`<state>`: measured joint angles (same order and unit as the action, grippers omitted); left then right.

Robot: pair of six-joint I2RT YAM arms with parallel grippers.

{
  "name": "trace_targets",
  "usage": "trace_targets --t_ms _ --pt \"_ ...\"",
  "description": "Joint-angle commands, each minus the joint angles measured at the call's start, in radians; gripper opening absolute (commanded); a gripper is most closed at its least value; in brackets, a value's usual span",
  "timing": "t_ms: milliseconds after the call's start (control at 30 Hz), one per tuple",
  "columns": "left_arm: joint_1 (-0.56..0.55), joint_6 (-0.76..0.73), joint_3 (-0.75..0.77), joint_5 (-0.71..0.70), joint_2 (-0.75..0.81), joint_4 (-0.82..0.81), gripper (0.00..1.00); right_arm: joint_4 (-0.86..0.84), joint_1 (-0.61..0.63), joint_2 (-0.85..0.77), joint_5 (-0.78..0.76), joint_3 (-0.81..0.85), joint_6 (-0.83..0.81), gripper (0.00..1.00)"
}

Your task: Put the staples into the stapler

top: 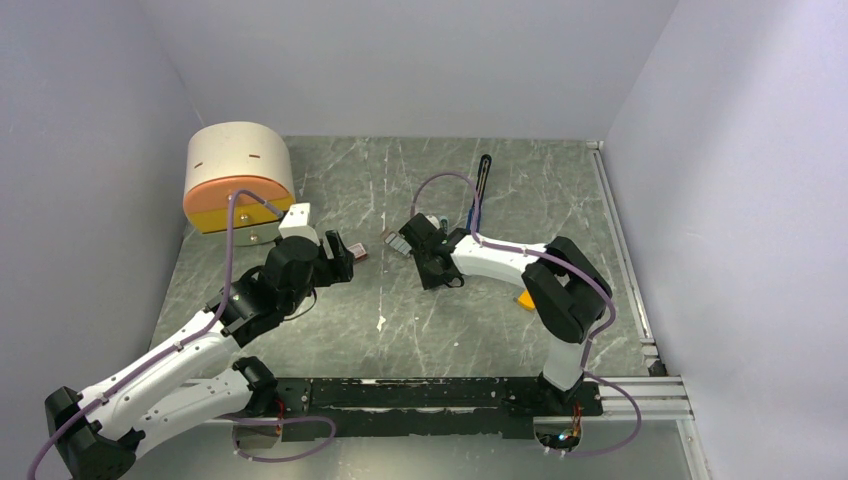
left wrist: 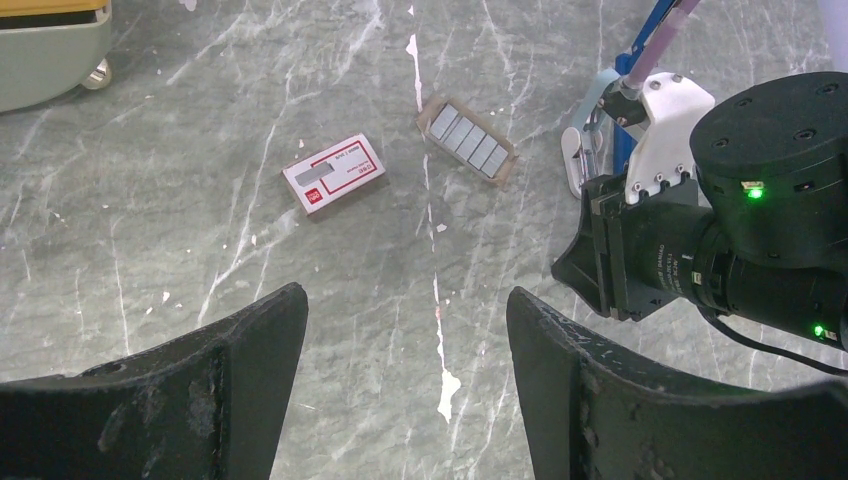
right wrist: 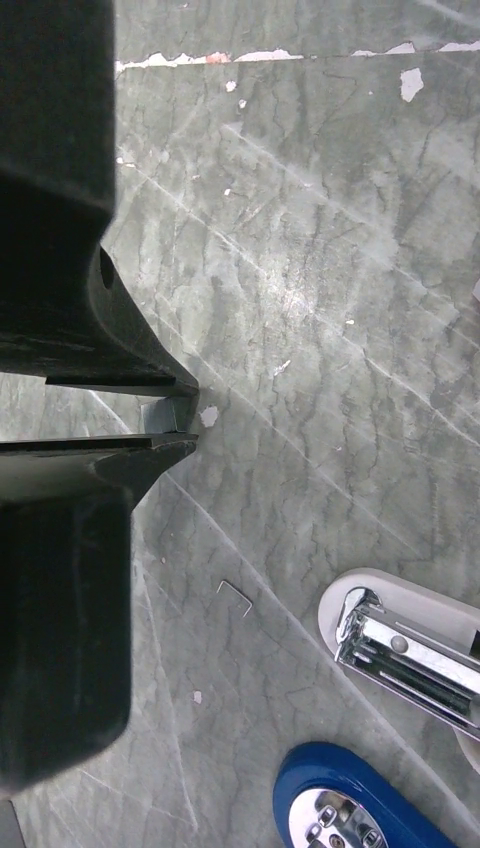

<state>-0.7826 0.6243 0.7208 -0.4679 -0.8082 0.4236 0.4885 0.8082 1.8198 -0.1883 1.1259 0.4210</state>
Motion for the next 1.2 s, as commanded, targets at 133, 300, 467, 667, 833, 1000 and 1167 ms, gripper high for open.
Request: trace_targets --t_ms 133,300,467,667,833,1000,1167 --pt "-0.003 -0.003 0.008 -0.020 0.005 -0.006 0.78 0.009 -0.003 0.009 -0.043 -0.001 0.005 0.17" --pt "-0.003 -0.003 0.008 -0.018 0.007 -0.005 0.78 -0.022 -0.006 -0.044 -0.086 -0.018 0.028 0.17" --pt "-0.002 -0.003 0.010 -0.015 0.005 -0.008 0.78 -0.074 -0.035 -0.109 -0.123 -0.040 0.057 0.17" --pt "-0.003 -0.003 0.012 -0.011 -0.005 -0.012 0.77 -0.167 -0.095 -0.160 -0.184 -0.055 0.099 0.19" --pt "-0.003 -0.001 0.017 -0.003 -0.012 -0.016 0.77 -0.233 -0.130 -0.142 -0.257 -0.039 0.107 0.19" --pt "-0.003 0.001 0.011 0.006 -0.009 -0.015 0.77 -0.300 -0.158 -0.111 -0.278 -0.036 0.104 0.19" --pt "-0.003 0.005 0.014 0.008 -0.016 -0.012 0.77 -0.337 -0.161 -0.082 -0.252 -0.034 0.096 0.19"
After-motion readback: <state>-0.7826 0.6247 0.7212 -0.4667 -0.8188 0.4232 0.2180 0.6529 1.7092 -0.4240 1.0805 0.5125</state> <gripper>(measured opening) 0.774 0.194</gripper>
